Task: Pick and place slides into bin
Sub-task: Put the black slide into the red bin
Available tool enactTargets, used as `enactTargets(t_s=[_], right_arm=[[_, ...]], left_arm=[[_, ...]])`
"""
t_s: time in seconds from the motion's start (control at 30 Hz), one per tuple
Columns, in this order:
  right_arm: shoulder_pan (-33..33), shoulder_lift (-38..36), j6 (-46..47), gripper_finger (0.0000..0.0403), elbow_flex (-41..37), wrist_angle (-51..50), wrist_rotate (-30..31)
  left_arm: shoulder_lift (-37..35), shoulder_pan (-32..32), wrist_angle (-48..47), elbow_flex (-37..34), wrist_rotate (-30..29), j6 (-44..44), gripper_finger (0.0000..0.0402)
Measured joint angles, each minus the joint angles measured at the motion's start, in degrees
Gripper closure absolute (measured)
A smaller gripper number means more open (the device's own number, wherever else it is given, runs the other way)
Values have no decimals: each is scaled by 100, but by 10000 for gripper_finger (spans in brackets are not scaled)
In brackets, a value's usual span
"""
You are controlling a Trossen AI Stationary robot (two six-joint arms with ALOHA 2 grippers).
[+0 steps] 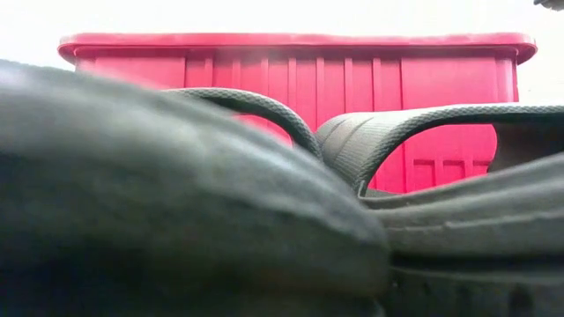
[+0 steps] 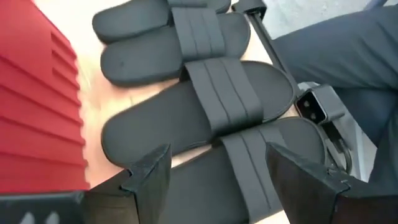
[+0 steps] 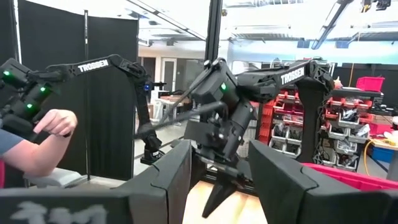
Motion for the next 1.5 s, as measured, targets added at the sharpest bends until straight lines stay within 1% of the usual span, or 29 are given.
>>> enactTargets(t_s=[0.17,0.4,0.6,1.0,1.13,1.33,1.5], right_arm=[[99,0,2,252,0,-4,0],[226,2,4,252,0,-2,2],[266,2,4,252,0,45,0],[264,0,11,252,0,92,-9],[291,0,92,252,0,90,-18],[387,2,-2,252,0,143,-20],[471,2,-6,252,0,229,-22]], left_arm=[[194,-27,37,0,-33,-722,147],[531,-141,394,2,55,-1271,147],[832,-230,392,0,162,-1803,147],[1245,-229,437,0,159,-2412,147],[1272,-219,436,0,223,-2654,147],[1294,-229,435,0,401,-2732,147],[1294,-230,434,0,417,-2850,147]])
